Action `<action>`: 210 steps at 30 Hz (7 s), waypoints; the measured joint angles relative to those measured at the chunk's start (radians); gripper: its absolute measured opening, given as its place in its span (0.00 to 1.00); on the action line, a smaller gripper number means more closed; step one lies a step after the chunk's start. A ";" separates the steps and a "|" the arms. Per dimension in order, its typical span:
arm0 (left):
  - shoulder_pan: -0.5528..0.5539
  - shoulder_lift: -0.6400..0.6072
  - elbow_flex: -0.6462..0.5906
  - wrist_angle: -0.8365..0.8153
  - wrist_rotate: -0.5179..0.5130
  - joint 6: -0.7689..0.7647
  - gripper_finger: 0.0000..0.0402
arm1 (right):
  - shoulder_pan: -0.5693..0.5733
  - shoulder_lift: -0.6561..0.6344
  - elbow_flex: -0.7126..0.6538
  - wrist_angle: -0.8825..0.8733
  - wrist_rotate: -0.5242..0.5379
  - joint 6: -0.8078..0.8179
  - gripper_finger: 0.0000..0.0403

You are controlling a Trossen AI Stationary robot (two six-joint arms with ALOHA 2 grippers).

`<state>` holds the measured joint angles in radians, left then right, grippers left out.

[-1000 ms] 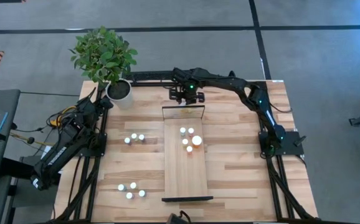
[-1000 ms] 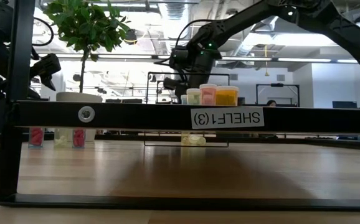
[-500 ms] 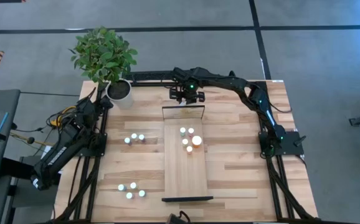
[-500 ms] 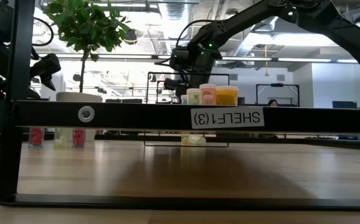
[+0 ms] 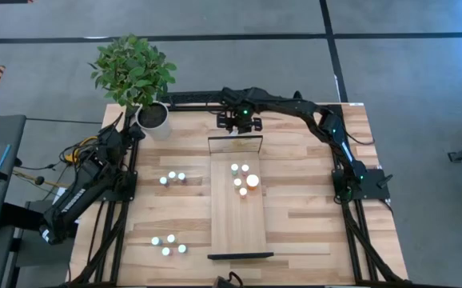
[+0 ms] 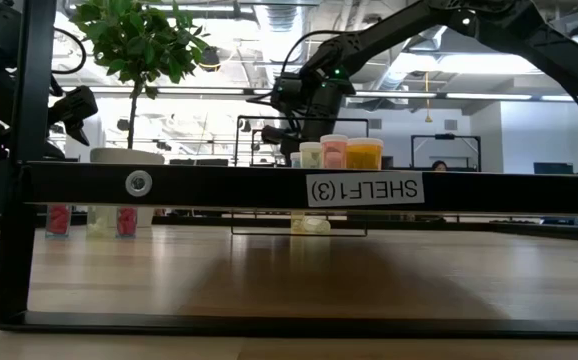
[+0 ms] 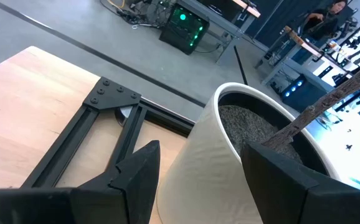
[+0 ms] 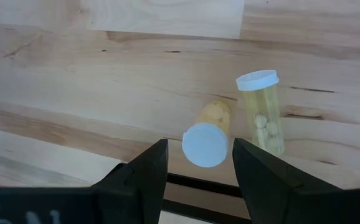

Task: Pick and place medicine bottles onto shelf by color
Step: Put the yellow pill bottle on the shelf

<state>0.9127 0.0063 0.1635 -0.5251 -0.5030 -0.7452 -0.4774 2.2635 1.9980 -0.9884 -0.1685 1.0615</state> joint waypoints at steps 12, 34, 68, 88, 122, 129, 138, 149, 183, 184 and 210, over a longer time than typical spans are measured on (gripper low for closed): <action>0.000 0.000 0.000 0.000 0.000 0.000 0.52 | 0.005 0.000 0.000 0.006 0.020 0.000 0.50; 0.000 0.000 0.000 0.000 0.000 0.000 0.52 | -0.012 0.032 -0.001 0.033 -0.019 0.004 0.50; 0.000 0.000 0.000 0.000 0.000 0.000 0.52 | -0.002 0.048 0.000 0.030 -0.057 0.022 0.31; 0.000 0.000 0.000 0.000 0.000 0.000 0.52 | -0.041 0.039 0.308 -0.234 0.053 -0.006 0.29; 0.000 0.000 0.000 0.000 0.000 0.000 0.52 | 0.440 -0.614 -0.069 -0.586 0.245 0.262 0.29; 0.000 0.000 0.000 0.000 0.000 0.000 0.52 | 0.670 -0.757 -0.348 -0.523 0.219 0.386 0.29; 0.000 0.000 0.000 0.000 0.000 0.000 0.52 | 0.801 -0.693 -0.447 -0.358 0.258 0.373 0.29; 0.000 0.000 0.000 0.000 0.000 0.000 0.52 | 0.732 -0.508 -0.446 -0.176 0.088 0.239 0.30; 0.000 0.000 0.000 0.000 0.002 0.000 0.52 | 0.664 -0.345 -0.433 0.049 0.032 0.223 0.31; 0.000 0.000 0.000 0.000 0.001 0.000 0.52 | 0.663 -0.345 -0.433 0.049 0.032 0.223 0.31; 0.000 0.000 0.000 0.000 0.000 0.000 0.52 | 0.636 -0.351 -0.145 -0.342 0.045 0.160 0.52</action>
<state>0.9128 0.0063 0.1633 -0.5249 -0.5026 -0.7452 0.1589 1.9121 1.8533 -1.3299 -0.1232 1.2217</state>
